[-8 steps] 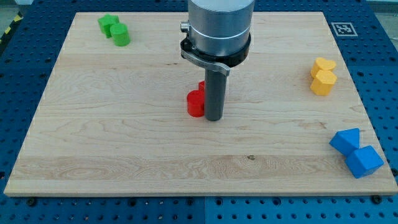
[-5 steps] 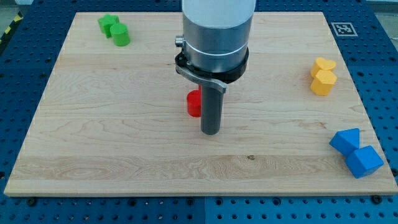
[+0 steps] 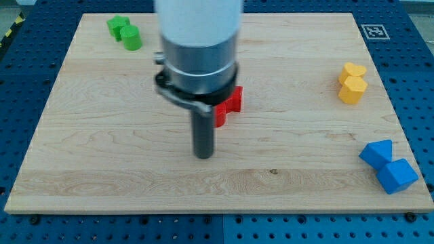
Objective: Separate the red circle from the red star
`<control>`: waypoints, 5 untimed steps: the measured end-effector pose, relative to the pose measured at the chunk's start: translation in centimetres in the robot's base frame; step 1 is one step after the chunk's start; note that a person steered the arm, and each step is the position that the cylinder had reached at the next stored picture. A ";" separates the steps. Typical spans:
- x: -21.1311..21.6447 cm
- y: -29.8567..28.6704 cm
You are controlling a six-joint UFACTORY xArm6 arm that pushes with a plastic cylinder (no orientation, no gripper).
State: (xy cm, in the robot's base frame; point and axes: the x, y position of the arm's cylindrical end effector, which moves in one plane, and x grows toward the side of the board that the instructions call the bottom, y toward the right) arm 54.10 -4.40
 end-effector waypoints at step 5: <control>-6.2 -7.4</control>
State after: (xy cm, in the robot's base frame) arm 47.86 -11.85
